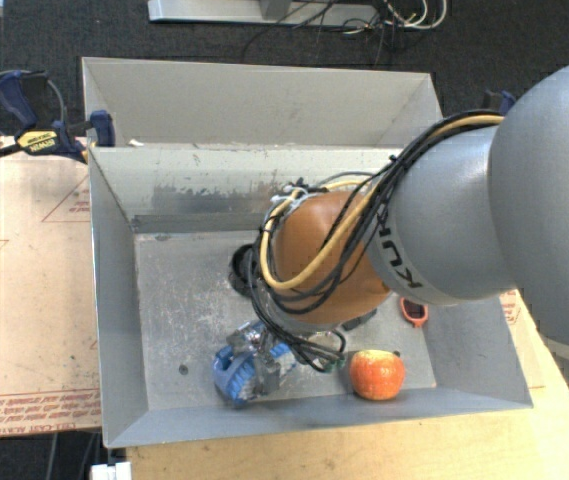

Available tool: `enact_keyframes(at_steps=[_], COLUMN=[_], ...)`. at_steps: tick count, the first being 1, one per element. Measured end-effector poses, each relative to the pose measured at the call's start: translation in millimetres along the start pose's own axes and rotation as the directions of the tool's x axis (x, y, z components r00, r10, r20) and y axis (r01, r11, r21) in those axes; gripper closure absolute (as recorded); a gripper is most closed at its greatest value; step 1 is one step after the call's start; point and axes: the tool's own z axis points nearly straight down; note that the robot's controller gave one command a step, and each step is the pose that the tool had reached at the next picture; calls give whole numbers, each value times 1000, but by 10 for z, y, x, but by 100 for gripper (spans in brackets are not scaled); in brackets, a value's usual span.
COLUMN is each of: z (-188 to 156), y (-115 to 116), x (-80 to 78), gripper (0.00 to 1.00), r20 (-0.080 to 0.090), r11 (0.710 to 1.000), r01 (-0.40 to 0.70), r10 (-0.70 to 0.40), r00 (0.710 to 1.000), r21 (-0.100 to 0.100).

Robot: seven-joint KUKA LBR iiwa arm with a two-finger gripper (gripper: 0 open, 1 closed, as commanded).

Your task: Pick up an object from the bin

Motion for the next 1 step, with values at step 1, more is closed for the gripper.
enact_keyframes(at_steps=[1], z=[-261], y=[12], x=[8], gripper=[100], r20=[-4], r11=[1000], r01=[-1], r10=[1], r00=[1000], r21=[-2])
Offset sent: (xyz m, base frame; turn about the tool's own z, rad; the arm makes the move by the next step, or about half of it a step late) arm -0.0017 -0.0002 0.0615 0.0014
